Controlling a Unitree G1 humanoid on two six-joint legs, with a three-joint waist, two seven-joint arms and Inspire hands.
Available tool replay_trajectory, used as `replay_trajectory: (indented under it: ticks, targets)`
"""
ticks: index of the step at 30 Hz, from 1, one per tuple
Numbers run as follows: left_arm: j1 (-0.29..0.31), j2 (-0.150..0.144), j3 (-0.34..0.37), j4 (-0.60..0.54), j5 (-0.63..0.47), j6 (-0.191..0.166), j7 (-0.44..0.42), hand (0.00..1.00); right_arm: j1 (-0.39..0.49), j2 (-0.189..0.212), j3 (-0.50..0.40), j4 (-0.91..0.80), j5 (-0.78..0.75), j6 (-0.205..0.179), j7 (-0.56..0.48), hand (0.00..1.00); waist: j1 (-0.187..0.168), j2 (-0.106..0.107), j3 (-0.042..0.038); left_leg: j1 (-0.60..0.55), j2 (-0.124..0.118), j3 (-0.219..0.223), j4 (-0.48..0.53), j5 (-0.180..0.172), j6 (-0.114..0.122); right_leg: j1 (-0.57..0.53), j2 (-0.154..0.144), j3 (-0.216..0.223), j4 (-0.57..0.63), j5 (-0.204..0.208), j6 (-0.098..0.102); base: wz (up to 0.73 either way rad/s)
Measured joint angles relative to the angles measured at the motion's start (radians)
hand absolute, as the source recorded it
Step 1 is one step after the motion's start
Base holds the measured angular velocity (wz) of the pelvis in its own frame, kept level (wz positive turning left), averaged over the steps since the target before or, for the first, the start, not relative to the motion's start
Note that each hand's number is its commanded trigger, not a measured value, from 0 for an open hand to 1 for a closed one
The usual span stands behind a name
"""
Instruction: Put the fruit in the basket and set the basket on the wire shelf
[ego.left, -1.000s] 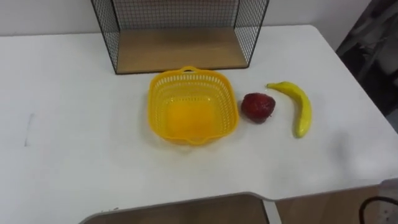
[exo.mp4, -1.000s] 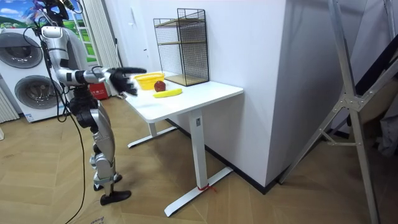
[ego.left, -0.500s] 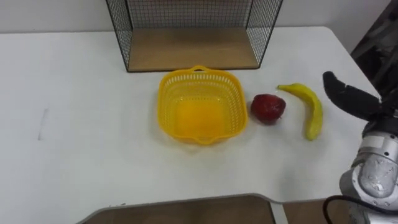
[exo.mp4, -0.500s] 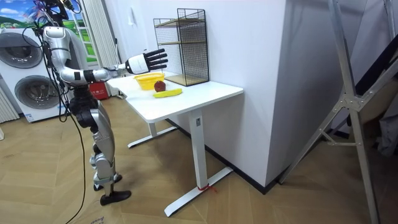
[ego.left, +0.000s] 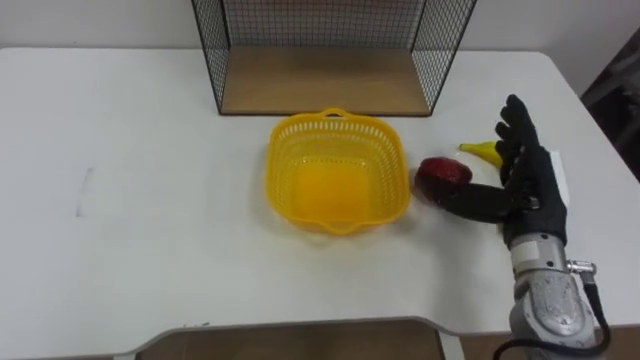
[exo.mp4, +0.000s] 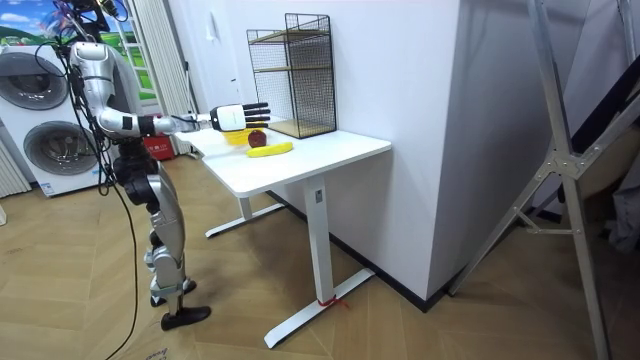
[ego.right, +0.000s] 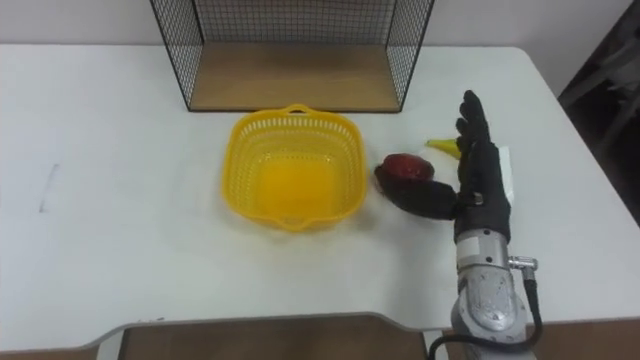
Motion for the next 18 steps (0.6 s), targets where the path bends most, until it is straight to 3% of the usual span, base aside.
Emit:
replay_trajectory:
  ticks: [7, 18]
  targets:
    - [-0.018, 0.002, -0.015, -0.001, 0.002, 0.001, 0.000, 0.00, -0.002, 0.000, 0.010, 0.046, -0.106, 0.000, 0.039, 0.00, 0.003, -0.012, -0.0030, -0.004, -0.002, -0.005, 0.001, 0.001, 0.001, 0.000, -0.005, -0.003, -0.003, 0.000, 0.000, 0.01]
    - [-0.029, 0.003, -0.017, -0.002, 0.019, 0.002, -0.013, 0.00, -0.008, -0.002, 0.010, 0.124, -0.132, 0.009, 0.082, 0.00, 0.004, -0.025, 0.0058, -0.005, -0.002, -0.005, -0.001, 0.001, 0.001, 0.001, -0.005, -0.005, -0.008, 0.000, 0.000, 0.00]
